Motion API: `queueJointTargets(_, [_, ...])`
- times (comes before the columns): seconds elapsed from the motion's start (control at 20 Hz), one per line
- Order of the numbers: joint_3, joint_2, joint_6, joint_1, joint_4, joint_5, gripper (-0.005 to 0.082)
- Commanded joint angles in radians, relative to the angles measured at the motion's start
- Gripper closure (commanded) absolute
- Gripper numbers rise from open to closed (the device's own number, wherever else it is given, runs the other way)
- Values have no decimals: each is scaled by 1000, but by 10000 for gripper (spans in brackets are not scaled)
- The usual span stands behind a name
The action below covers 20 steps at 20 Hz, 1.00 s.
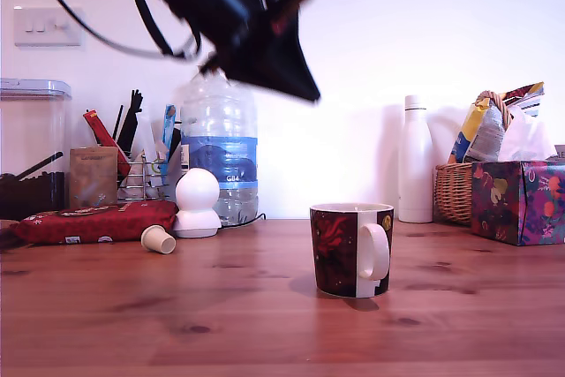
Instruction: Pick up the coffee capsules from the table one by one and drop them inside the nearest coffee cup
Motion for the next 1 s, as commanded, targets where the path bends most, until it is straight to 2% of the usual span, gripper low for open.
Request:
queueJointTargets(0.0, [-24, 21, 0, 2, 5, 1, 788])
queueJointTargets(0.4, [-105, 14, 0, -3, 46, 3, 788])
queueJointTargets(0.6, [-190, -50, 0, 11, 90, 0, 788])
queueJointTargets(0.8, [-336, -171, -10, 65, 154, -12, 788])
queueJointTargets(0.95, [-440, -261, -44, 121, 210, -18, 788])
